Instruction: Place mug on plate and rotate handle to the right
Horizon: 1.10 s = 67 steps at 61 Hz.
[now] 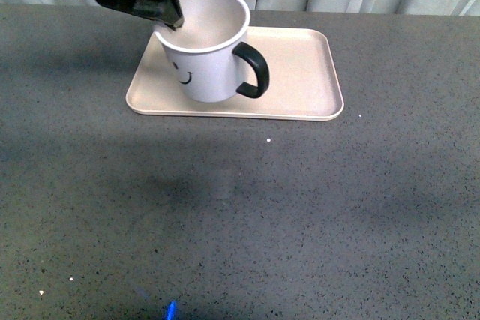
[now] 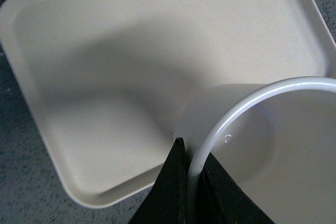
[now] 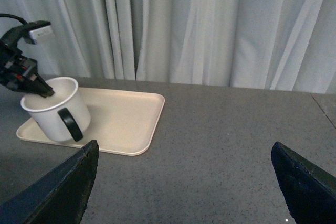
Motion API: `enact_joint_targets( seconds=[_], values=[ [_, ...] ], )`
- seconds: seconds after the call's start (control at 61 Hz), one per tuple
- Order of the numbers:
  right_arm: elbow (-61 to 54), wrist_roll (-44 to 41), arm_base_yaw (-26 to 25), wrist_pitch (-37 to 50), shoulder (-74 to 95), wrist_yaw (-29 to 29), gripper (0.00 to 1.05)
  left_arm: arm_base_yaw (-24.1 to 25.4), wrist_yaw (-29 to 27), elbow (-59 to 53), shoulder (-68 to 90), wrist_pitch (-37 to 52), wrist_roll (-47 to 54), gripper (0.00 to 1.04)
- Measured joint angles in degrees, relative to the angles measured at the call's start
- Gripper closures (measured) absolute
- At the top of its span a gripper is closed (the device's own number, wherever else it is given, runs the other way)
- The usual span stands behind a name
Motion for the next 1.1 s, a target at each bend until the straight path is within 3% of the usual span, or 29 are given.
enact_joint_targets(
  seconds=[0.574, 1.098],
  values=[
    [0.0, 0.0, 0.0, 0.0, 0.0, 0.0, 0.09, -1.33, -2.14, 20.04, 14.23, -9.51, 2.82, 1.03],
    [0.0, 0.02, 0.0, 0.0, 0.0, 0.0, 0.09, -1.4, -2.45, 25.83, 18.45, -12.85, 4.33, 1.03]
  ],
)
